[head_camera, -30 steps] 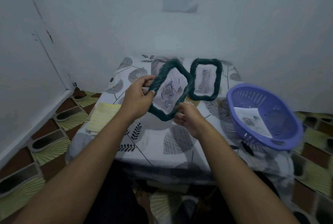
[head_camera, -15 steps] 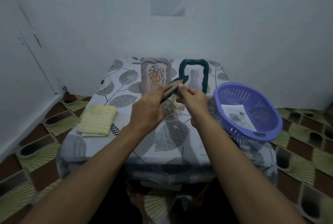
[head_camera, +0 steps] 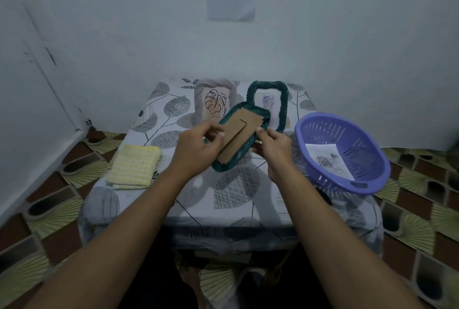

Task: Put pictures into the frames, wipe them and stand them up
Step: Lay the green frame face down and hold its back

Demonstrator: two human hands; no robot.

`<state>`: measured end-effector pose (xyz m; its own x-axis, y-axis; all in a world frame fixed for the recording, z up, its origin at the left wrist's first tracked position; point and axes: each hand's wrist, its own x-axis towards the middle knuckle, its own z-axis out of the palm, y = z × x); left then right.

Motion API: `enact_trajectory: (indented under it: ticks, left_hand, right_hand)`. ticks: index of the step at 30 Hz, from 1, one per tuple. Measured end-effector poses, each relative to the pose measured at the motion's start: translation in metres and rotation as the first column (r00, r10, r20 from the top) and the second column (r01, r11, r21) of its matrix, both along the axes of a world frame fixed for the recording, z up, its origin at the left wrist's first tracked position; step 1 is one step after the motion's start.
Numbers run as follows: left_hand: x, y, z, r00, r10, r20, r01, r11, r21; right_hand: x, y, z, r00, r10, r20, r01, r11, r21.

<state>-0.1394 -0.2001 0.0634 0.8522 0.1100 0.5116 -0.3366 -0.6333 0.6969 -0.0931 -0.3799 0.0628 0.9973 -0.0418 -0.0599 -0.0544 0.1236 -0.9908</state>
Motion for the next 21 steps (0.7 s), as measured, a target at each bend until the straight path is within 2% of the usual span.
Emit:
enact_trajectory:
  ticks: [3, 6, 8, 13, 16, 21]
  left_hand:
    - [0.012, 0.009, -0.001, 0.984, 0.089, -0.155, -0.107, 0.988, -0.111]
    - [0.022, 0.018, -0.01, 0.906, 0.056, -0.42, -0.145, 0.972, -0.184]
    - [0.023, 0.02, -0.017, 0.872, 0.021, -0.49, -0.168, 0.952, -0.257]
    - [0.02, 0.016, -0.022, 0.898, 0.073, -0.434, -0.25, 0.895, -0.369]
    - [0.018, 0.011, -0.019, 0.909, 0.021, -0.415, -0.217, 0.876, -0.431]
    - [0.017, 0.008, -0.018, 0.918, -0.096, -0.384, -0.133, 0.838, -0.529]
  right_hand:
    - [0.001, -0.004, -0.003, 1.0, -0.003, -0.007, 0.003, 1.0, -0.019]
    - [0.003, -0.006, -0.007, 1.0, 0.012, -0.014, -0.013, 1.0, -0.018]
    - [0.006, -0.006, -0.01, 0.999, 0.027, -0.022, -0.027, 0.999, -0.017]
    - [0.016, -0.007, -0.015, 0.994, -0.07, -0.085, 0.076, 0.995, 0.069]
    - [0.018, -0.007, -0.018, 0.989, -0.116, -0.097, 0.118, 0.993, 0.015]
    - [0.004, -0.009, -0.008, 0.984, 0.121, -0.132, -0.126, 0.991, -0.035]
